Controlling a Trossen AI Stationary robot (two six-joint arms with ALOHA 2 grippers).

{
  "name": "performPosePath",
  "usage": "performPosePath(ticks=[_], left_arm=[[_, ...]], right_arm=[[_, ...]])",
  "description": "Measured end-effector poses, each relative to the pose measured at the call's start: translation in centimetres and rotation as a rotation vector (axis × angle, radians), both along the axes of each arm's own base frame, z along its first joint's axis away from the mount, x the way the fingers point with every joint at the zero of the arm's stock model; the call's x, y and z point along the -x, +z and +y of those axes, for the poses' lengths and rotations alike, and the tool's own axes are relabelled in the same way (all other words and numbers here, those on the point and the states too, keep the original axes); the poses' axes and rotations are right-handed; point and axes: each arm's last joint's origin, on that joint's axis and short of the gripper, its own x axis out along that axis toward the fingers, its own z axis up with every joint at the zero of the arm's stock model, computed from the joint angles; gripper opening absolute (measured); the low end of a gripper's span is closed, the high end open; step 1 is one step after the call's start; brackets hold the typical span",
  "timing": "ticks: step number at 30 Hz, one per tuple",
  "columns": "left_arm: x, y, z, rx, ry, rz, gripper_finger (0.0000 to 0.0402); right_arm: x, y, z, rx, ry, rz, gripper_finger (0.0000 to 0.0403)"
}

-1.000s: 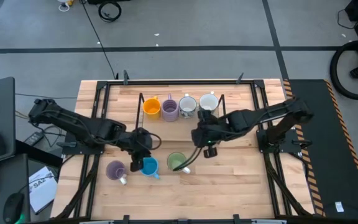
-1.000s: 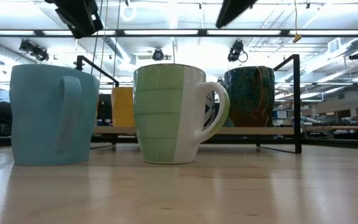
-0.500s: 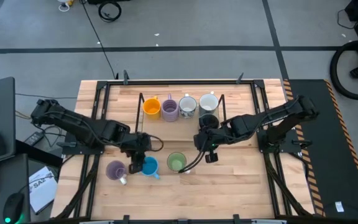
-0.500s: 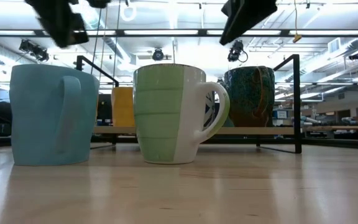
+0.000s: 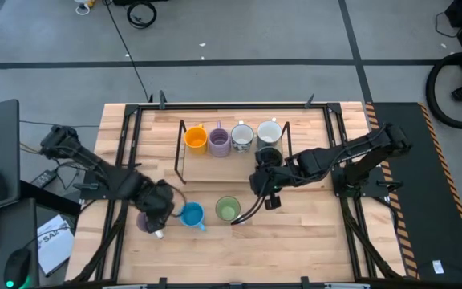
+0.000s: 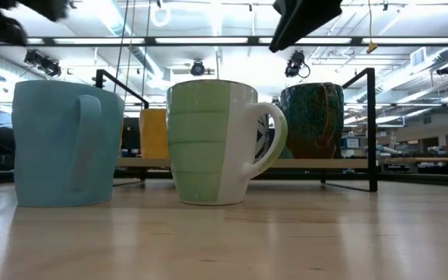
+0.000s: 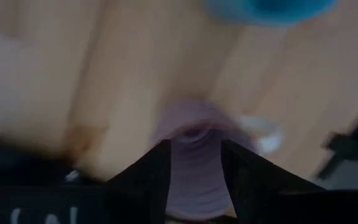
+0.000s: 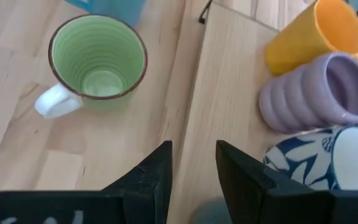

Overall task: Place coffee mugs
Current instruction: Put the violet mug on the shelf

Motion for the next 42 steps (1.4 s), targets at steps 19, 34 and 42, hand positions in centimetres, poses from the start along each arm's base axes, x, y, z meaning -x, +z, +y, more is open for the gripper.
performPosePath(ticks=[19,34,42], left_arm=[[8.5,-0.3,-3.8,-0.123,0.281,-0.178,0.0125],[9.7,-3.9,-2.6,-0.012,0.457,-0.22,0.0125],[9.1,-5.2,-2.0,-0.016,0.518,-0.2,0.0124]], right_arm=[[-1.6,0.8,-2.2,-0.004,0.173,-0.095,0.0128],[-2.3,1.2,-3.7,-0.022,0.205,-0.146,0.0128],[-2.3,1.2,-3.5,-0.08,0.212,-0.147,0.0128]])
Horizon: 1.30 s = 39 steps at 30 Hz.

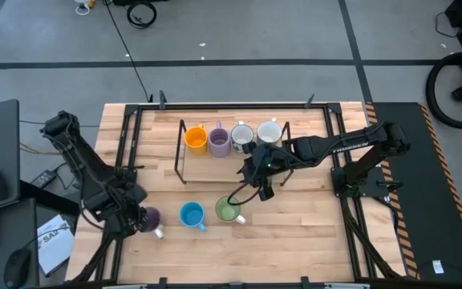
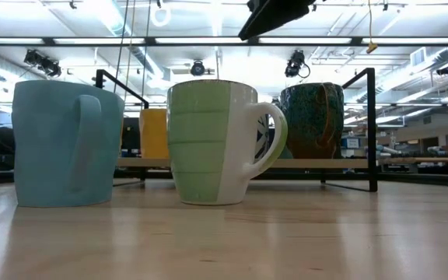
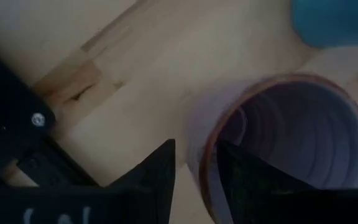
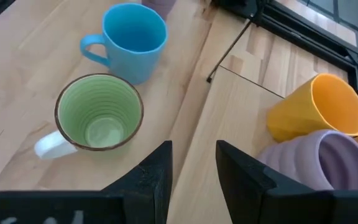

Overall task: Place coffee mugs
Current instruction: Put the violet mug on the shelf

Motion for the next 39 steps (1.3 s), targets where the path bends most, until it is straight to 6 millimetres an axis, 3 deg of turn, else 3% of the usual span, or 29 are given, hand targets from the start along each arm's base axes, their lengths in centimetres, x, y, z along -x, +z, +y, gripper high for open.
performPosePath(ticks=[4,12,22,26,30,39], left_arm=[[-0.5,0.0,0.4,-0.014,-0.005,0.006,0.0104],[-1.2,-0.1,0.9,-0.022,-0.06,0.035,0.002],[-1.7,0.3,1.5,-0.036,-0.187,0.066,0.002],[-2.4,1.9,1.9,-0.054,-0.288,0.062,0.002],[-3.2,4.9,2.8,-0.11,-0.404,0.057,0.002],[-5.2,10.8,6.1,-0.166,-0.541,-0.019,0.002]], right_arm=[[0.0,0.0,0.0,-0.005,-0.01,0.0,0.0128],[0.1,-0.1,0.1,-0.029,-0.031,0.01,0.0128],[0.1,-0.1,0.1,-0.063,-0.067,0.013,0.0128],[0.1,-0.1,0.1,-0.068,-0.071,0.011,0.0128],[0.0,0.0,0.1,-0.075,-0.077,0.003,0.0128],[0.0,0.0,0.1,-0.107,-0.108,0.001,0.0128]])
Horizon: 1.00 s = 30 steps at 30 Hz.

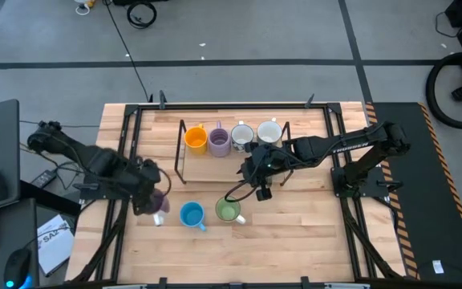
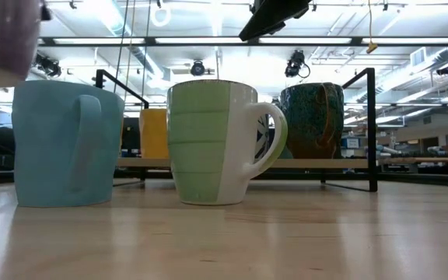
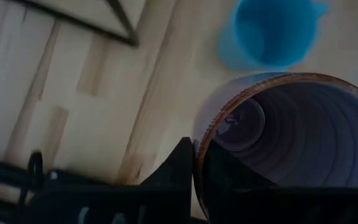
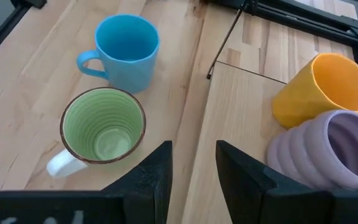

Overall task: Place coffee mugs
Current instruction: Put the violet mug on the shelf

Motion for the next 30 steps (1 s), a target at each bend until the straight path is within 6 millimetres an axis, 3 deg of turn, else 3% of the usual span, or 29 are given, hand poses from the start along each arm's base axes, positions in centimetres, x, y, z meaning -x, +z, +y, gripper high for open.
performPosePath(ticks=[4,11,21,30], left_arm=[[-1.2,1.8,1.4,0.0,-0.049,-0.044,0.002],[-5.2,2.0,3.3,-0.039,-0.181,0.02,0.002],[-11.6,2.8,6.4,-0.113,-0.351,0.037,0.002],[-14.7,0.4,10.7,-0.145,-0.373,0.119,0.002]], right_arm=[[0.0,0.0,-0.1,0.011,-0.025,-0.002,0.0128],[0.1,0.0,0.2,-0.047,-0.079,0.008,0.0128],[1.7,-0.5,3.1,0.011,-0.197,0.081,0.0128],[5.0,3.2,4.3,-0.012,-0.212,-0.059,0.0128]])
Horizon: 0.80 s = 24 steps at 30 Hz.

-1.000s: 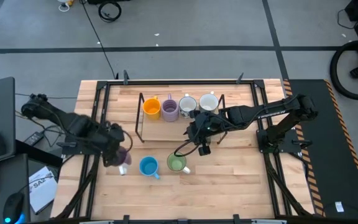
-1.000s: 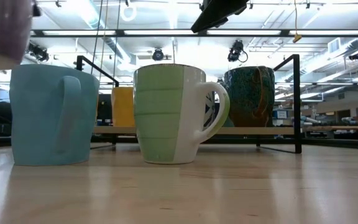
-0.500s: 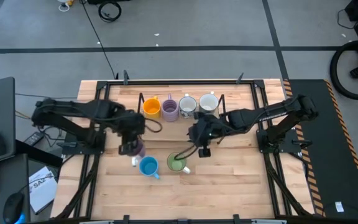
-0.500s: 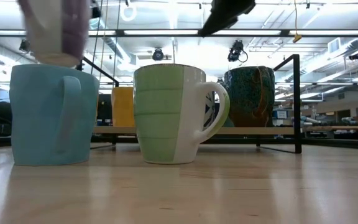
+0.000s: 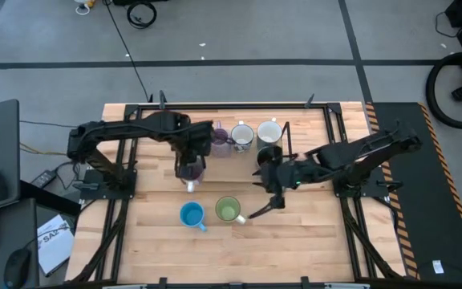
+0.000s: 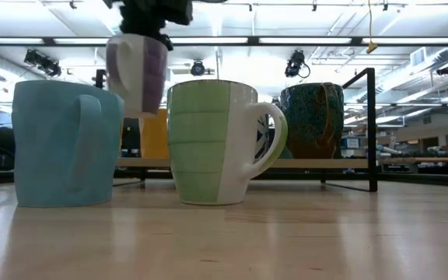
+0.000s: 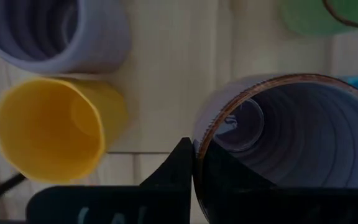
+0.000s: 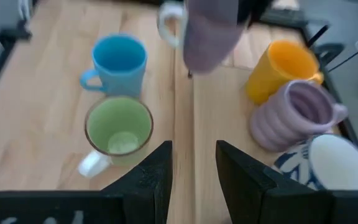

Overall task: Place coffee mugs
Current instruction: Put the violet mug on the shelf

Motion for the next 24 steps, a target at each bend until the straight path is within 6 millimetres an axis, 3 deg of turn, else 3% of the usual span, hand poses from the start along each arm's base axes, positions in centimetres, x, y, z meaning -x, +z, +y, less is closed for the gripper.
performPosePath(ticks=[6,11,16,24], left_arm=[[-0.7,-0.3,1.9,-0.015,-0.001,-0.07,0.002],[-0.5,-2.9,2.6,-0.015,0.018,-0.034,0.002],[-0.5,-5.0,2.4,-0.006,0.019,-0.014,0.0021],[-0.6,-5.4,2.5,-0.012,0.036,-0.03,0.0021]], right_arm=[[2.7,1.9,-0.1,-0.008,-0.077,-0.051,0.0128],[3.9,2.5,0.2,-0.006,-0.104,-0.077,0.0128],[4.2,2.6,0.7,0.016,-0.114,-0.091,0.0128],[3.5,2.1,1.0,0.03,-0.106,-0.079,0.0128]])
